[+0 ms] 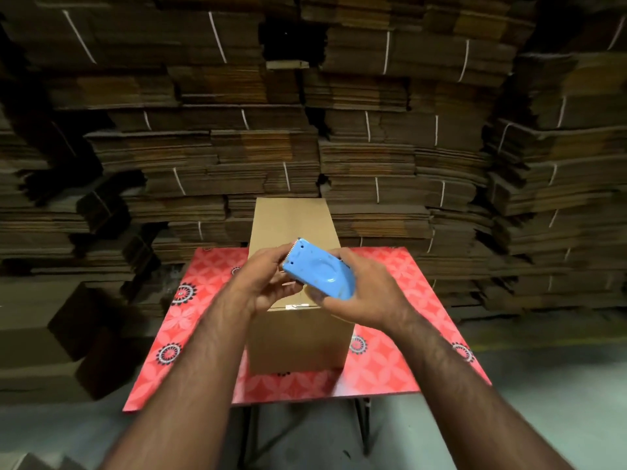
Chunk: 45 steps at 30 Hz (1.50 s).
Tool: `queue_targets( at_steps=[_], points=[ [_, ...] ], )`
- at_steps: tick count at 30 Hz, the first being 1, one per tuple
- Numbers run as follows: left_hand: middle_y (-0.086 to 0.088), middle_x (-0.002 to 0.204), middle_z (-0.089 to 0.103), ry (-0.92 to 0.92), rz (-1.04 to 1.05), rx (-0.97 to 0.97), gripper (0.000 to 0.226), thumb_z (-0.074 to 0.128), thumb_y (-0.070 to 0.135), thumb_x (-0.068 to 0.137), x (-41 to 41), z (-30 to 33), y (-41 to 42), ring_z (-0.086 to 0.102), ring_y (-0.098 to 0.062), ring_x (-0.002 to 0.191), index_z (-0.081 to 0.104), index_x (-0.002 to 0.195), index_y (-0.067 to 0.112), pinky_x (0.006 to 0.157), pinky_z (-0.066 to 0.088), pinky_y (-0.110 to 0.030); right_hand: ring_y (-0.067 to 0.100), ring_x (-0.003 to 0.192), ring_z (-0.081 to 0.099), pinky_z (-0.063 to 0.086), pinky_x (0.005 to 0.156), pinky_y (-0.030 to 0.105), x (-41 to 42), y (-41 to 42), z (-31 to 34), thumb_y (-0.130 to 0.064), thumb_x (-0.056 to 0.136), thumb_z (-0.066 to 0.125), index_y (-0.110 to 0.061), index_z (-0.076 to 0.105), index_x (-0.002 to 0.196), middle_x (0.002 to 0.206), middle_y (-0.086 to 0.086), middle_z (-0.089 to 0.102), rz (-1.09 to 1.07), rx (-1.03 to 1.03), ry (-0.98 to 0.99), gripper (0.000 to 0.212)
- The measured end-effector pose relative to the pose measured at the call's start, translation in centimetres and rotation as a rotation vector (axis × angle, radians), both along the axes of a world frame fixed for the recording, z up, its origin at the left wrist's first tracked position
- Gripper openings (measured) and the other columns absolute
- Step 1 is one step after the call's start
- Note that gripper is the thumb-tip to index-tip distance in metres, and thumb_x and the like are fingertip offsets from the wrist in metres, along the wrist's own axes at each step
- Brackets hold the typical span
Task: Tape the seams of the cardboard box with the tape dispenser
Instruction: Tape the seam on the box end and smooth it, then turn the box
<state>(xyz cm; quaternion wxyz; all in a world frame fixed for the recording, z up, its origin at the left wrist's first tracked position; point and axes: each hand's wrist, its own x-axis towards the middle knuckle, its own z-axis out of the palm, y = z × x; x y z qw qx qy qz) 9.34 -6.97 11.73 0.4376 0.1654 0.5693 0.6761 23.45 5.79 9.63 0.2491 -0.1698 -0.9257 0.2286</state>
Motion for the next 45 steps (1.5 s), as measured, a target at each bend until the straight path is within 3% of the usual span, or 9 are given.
queue_targets(
  at_steps=[4, 10, 17, 20, 24, 29, 34, 38, 45],
  points=[
    [0.007, 0.044, 0.043, 0.014, -0.054, 0.019, 0.022, 0.052, 0.009, 0.094, 0.2, -0.3, 2.2, 0.03, -0.005, 0.041, 0.072, 0.085, 0.01, 0.063, 0.044, -0.027, 0.005, 0.085, 0.063, 0.055, 0.073, 0.035, 1.1, 2.4, 0.7, -0.05, 0.066, 0.078, -0.036, 0.055, 0.119, 0.096, -0.018, 0.067, 0.01, -0.018, 0.013, 0.059],
    [-0.009, 0.087, 0.07, 0.095, -0.059, -0.002, 0.02, 0.056, -0.001, 0.092, 0.3, -0.3, 6.3, 0.064, -0.015, 0.065, 0.071, 0.103, 0.005, 0.062, 0.051, -0.026, 0.006, 0.081, 0.063, 0.055, 0.068, 0.037, 1.6, 6.9, 1.5, -0.05, 0.065, 0.074, -0.04, 0.047, 0.118, 0.094, -0.017, 0.065, 0.044, 0.036, -0.037, 0.06],
    [-0.018, 0.077, 0.066, 0.44, 0.162, -0.09, 0.004, 0.065, -0.005, 0.087, -1.6, 0.5, 6.7, 0.065, -0.028, 0.064, 0.068, 0.087, -0.007, 0.067, 0.053, -0.034, 0.02, 0.091, 0.067, 0.055, 0.071, 0.036, -2.0, 9.1, 1.6, -0.06, 0.072, 0.067, -0.039, 0.045, 0.129, 0.103, -0.01, 0.07, 0.155, 0.18, -0.063, 0.065],
    [-0.022, 0.086, 0.066, 0.423, 0.225, -0.104, 0.019, 0.066, 0.002, 0.09, -3.0, 0.1, 5.5, 0.064, -0.03, 0.075, 0.064, 0.098, -0.015, 0.065, 0.054, -0.032, 0.019, 0.092, 0.066, 0.054, 0.072, 0.035, -3.5, 9.0, 1.6, -0.066, 0.072, 0.065, -0.039, 0.045, 0.13, 0.103, -0.012, 0.069, 0.208, 0.216, -0.064, 0.068],
    [-0.005, 0.076, 0.068, 0.335, 0.193, -0.023, 0.003, 0.065, 0.005, 0.092, -4.2, 0.0, 4.0, 0.063, -0.014, 0.065, 0.067, 0.092, 0.004, 0.067, 0.052, -0.028, 0.014, 0.086, 0.064, 0.054, 0.07, 0.034, -4.7, 8.8, 1.6, -0.061, 0.071, 0.072, -0.04, 0.048, 0.128, 0.1, -0.016, 0.068, 0.27, 0.193, 0.008, 0.065],
    [-0.008, 0.081, 0.07, 0.302, 0.187, -0.061, 0.043, 0.064, -0.005, 0.088, -5.6, 1.1, 3.1, 0.062, -0.024, 0.075, 0.054, 0.126, 0.012, 0.065, 0.055, -0.032, 0.012, 0.087, 0.063, 0.054, 0.07, 0.033, -5.8, 8.4, 2.0, -0.045, 0.066, 0.074, -0.039, 0.051, 0.13, 0.105, -0.017, 0.067, 0.298, 0.226, 0.053, 0.068],
    [-0.008, 0.069, 0.068, 0.367, 0.091, -0.195, 0.008, 0.063, -0.006, 0.089, -7.8, 3.0, 2.6, 0.065, -0.016, 0.058, 0.067, 0.095, -0.003, 0.055, 0.055, -0.023, 0.013, 0.095, 0.065, 0.055, 0.072, 0.034, -6.8, 8.0, 2.3, -0.052, 0.068, 0.07, -0.039, 0.052, 0.132, 0.111, -0.018, 0.068, 0.273, 0.281, 0.042, 0.068],
    [0.0, 0.059, 0.064, 0.5, 0.136, -0.218, 0.01, 0.078, 0.004, 0.08, -9.7, 3.0, 2.6, 0.058, -0.012, 0.054, 0.068, 0.083, 0.003, 0.054, 0.05, -0.024, 0.016, 0.097, 0.066, 0.055, 0.072, 0.035, -7.0, 8.5, 1.3, -0.058, 0.07, 0.068, -0.036, 0.053, 0.132, 0.11, -0.016, 0.069, 0.176, 0.308, 0.016, 0.067],
    [0.008, 0.09, 0.063, 0.504, 0.123, -0.153, 0.015, 0.072, 0.026, 0.089, -10.3, 0.8, 3.5, 0.056, -0.009, 0.085, 0.061, 0.078, 0.028, 0.077, 0.047, -0.036, 0.015, 0.091, 0.067, 0.055, 0.07, 0.035, -7.3, 8.2, 1.2, -0.058, 0.07, 0.072, -0.036, 0.056, 0.127, 0.102, -0.015, 0.07, 0.116, 0.259, 0.047, 0.063]
  ],
)
